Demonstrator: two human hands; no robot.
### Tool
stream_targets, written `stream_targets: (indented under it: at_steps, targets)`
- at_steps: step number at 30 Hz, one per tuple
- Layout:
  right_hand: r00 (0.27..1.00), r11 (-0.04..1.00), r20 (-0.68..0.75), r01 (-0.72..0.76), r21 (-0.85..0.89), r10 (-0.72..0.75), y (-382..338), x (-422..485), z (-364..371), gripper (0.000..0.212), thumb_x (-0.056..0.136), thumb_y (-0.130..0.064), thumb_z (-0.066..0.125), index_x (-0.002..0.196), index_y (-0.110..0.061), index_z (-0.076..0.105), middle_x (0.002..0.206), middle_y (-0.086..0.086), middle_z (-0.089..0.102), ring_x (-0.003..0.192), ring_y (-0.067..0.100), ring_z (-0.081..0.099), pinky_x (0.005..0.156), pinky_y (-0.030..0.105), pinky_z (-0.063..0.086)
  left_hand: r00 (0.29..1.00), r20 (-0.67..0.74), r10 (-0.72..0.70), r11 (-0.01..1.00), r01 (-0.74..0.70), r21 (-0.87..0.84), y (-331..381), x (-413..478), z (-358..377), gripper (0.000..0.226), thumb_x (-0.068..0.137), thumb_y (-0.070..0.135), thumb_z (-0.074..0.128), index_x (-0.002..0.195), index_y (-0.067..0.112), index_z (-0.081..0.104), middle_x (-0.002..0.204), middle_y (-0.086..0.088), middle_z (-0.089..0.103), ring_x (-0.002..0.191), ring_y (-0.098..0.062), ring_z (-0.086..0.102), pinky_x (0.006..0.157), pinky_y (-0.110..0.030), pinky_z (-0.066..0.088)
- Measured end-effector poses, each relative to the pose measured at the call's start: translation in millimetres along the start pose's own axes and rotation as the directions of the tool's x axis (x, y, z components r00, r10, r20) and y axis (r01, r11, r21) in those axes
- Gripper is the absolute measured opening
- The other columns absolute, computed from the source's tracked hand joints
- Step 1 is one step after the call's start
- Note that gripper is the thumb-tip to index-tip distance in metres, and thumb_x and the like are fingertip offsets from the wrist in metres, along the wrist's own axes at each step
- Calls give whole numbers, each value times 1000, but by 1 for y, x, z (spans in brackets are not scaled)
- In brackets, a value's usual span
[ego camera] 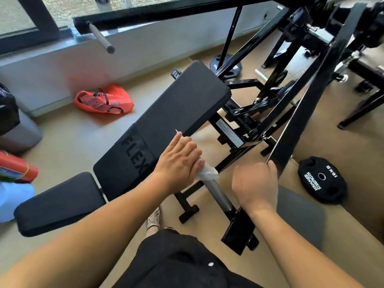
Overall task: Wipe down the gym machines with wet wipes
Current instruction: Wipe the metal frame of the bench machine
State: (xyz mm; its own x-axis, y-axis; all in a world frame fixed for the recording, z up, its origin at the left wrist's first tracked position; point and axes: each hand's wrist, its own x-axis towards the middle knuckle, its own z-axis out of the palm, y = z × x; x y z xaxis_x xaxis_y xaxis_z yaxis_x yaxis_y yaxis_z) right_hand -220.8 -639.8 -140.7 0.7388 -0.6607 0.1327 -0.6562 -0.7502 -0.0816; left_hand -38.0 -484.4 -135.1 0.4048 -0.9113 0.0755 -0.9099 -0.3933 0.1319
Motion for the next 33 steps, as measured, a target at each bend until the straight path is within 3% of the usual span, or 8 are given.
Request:
stream_targets:
  at_steps: [4,9,12,17,20,25,28,33]
  targets:
    - [1000,1000,-20,12,-22,-13,-1,2,1,55,104,-39,31,70,-22,71,72,-6,70,96,23,60,121,52,26,998,62,-5,996,11,-84,59,-27,13,72,105,54,7,145,10,48,156,-13,40,158,-29,5,128,-47,-5]
    - [1000,998,-13,14,-64,-15,-1,1,4,58,103,-39,30,71,-19,74,74,-5,72,98,24,59,122,51,23,934,36,354,934,-352,-53,63,-39,30,48,107,51,39,132,17,61,134,-8,61,146,-33,40,127,-49,17]
    - [1000,997,20,7,-71,-5,0,1,4,60,103,-40,28,72,-21,75,74,-7,71,99,22,58,123,49,21,983,-43,180,983,-181,-20,10,-13,18,41,107,45,38,126,20,64,129,-7,61,141,-32,45,126,-52,18]
    - [999,997,35,4,-71,-2,-1,1,0,61,104,-41,26,74,-24,75,75,-9,71,100,19,58,124,49,21,989,6,-150,984,150,-99,27,-2,-1,56,106,49,11,117,17,56,136,-5,48,154,-31,18,128,-51,-4]
    - [1000,997,28,8,-83,-6,-3,0,0,59,104,-41,28,73,-23,74,76,-8,72,100,22,59,122,51,22,997,68,23,995,-16,-103,76,-31,15,60,106,53,17,127,11,55,144,-13,48,157,-32,10,128,-50,-5]
    - [1000,996,30,10,-87,-7,-3,0,0,60,104,-41,26,73,-22,75,76,-7,72,101,22,59,123,50,21,913,32,407,913,-406,-35,56,-31,23,52,105,57,40,123,16,64,117,-8,64,124,-33,55,126,-50,19]
    - [999,998,53,4,-61,-1,-2,0,-2,61,104,-42,25,74,-24,74,76,-9,71,101,20,58,124,49,20,971,-3,237,971,-237,-10,7,-4,11,43,107,50,34,114,19,64,111,-3,61,120,-30,54,127,-49,13]
    - [999,999,35,1,-43,0,-3,0,-3,61,105,-42,24,74,-25,74,76,-10,72,100,19,59,124,49,20,992,-36,-120,985,114,-130,42,-14,11,51,107,46,24,123,12,60,134,-8,53,149,-31,30,128,-50,6]
